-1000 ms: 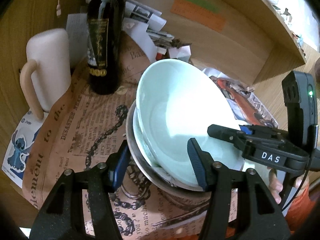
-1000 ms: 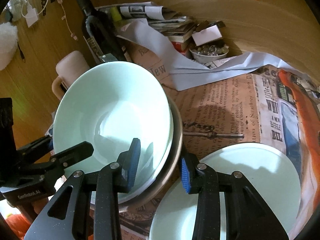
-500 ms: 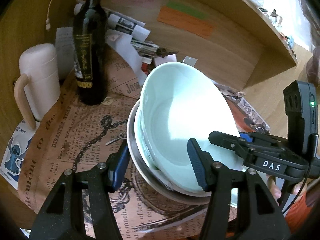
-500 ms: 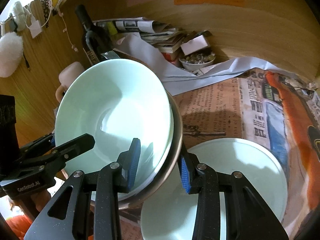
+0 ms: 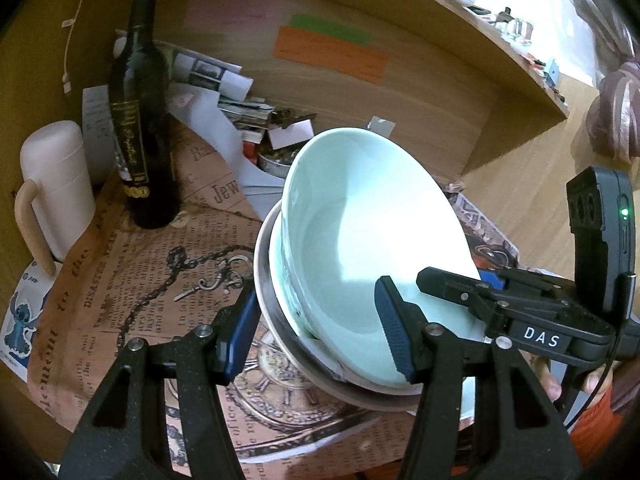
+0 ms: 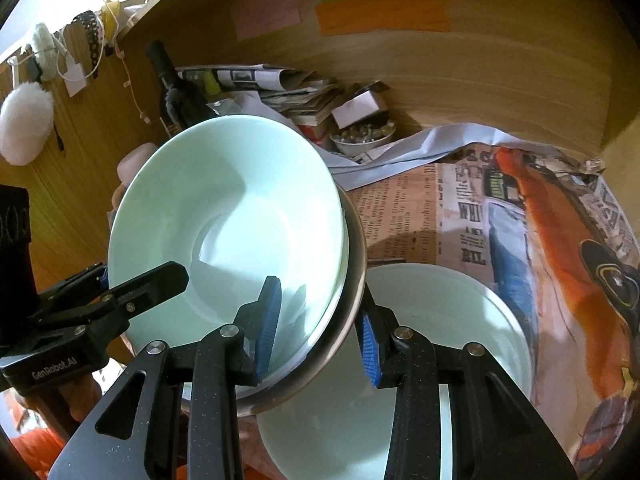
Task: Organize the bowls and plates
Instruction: 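Lift the dish stack and carry it over the mint green plate with the left gripper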
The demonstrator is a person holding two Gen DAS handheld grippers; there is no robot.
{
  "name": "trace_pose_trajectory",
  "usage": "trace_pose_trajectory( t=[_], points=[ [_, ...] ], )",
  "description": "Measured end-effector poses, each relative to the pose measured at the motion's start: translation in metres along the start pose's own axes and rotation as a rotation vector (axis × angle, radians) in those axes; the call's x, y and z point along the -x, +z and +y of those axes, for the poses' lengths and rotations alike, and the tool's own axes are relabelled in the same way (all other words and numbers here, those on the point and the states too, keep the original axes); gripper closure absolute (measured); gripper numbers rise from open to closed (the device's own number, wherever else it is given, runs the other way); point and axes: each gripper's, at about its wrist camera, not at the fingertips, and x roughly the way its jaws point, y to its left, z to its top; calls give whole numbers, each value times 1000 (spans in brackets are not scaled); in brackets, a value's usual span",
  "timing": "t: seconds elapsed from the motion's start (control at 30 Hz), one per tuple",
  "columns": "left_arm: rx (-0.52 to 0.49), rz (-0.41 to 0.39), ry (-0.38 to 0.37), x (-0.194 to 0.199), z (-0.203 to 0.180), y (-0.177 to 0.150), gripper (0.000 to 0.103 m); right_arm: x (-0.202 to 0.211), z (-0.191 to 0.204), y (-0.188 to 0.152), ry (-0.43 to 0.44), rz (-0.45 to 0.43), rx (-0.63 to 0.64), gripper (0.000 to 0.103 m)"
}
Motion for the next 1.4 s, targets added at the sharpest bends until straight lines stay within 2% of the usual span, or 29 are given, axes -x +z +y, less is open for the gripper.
trace_pose_trajectory(
  t=[0.93,1.4],
  points=[
    [-58,75,-95,-25,-57,-14,45,40,-39,-33,-81,-17,-87,70],
    [-66,145,-132,-50,-73,-18,45,39,-66,-43,-102,12,-155,70]
  ],
)
